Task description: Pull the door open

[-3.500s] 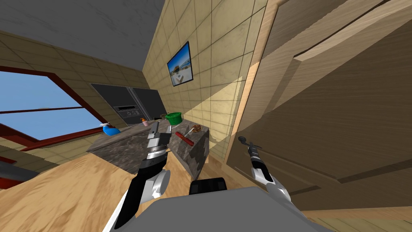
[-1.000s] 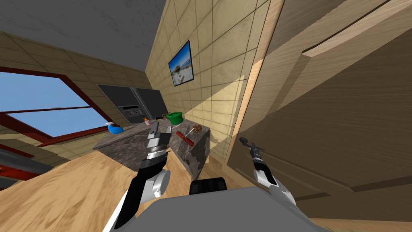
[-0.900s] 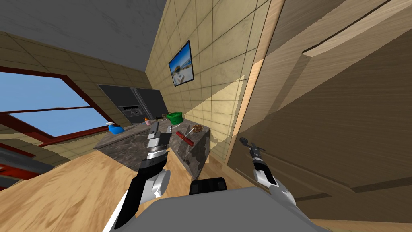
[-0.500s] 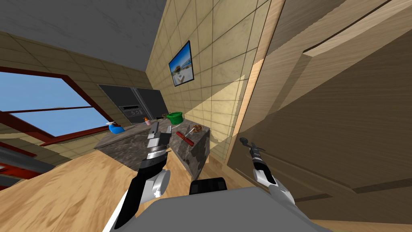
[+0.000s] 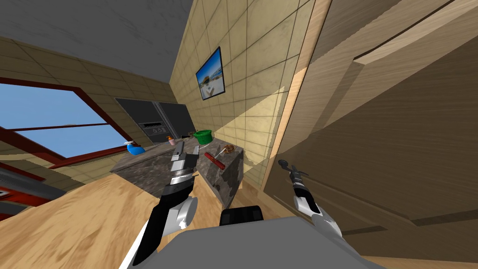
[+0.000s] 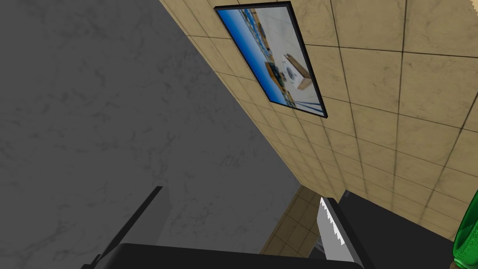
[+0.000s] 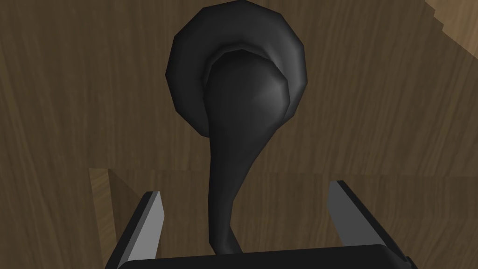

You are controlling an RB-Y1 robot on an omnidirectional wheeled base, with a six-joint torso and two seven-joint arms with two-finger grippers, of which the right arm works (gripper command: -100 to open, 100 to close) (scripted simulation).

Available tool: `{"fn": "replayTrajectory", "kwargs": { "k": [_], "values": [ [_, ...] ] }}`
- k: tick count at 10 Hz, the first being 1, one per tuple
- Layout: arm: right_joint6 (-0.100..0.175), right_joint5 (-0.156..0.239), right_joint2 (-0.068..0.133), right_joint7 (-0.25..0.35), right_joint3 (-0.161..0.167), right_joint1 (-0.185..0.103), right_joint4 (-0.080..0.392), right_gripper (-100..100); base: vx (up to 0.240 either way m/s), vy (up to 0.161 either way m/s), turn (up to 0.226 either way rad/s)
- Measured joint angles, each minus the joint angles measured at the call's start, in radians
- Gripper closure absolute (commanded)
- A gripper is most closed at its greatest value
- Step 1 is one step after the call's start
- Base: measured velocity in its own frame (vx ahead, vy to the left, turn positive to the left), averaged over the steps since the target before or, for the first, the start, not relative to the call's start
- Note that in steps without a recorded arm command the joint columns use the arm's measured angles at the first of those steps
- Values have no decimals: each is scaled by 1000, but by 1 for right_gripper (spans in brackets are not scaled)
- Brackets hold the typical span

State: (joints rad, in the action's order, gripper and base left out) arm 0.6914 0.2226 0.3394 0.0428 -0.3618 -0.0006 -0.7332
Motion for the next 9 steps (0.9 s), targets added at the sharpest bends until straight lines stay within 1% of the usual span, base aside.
{"fn": "replayTrajectory", "kwargs": {
  "k": [3, 5, 9],
  "values": [
    [0, 0, 0, 0, 0, 0, 0, -100, 5, -7, 21],
    [12, 1, 10, 13, 2, 6, 11, -100, -2, 2, -6],
    [11, 1, 13, 16, 2, 9, 10, -100, 0, 0, 1]
  ]
}}
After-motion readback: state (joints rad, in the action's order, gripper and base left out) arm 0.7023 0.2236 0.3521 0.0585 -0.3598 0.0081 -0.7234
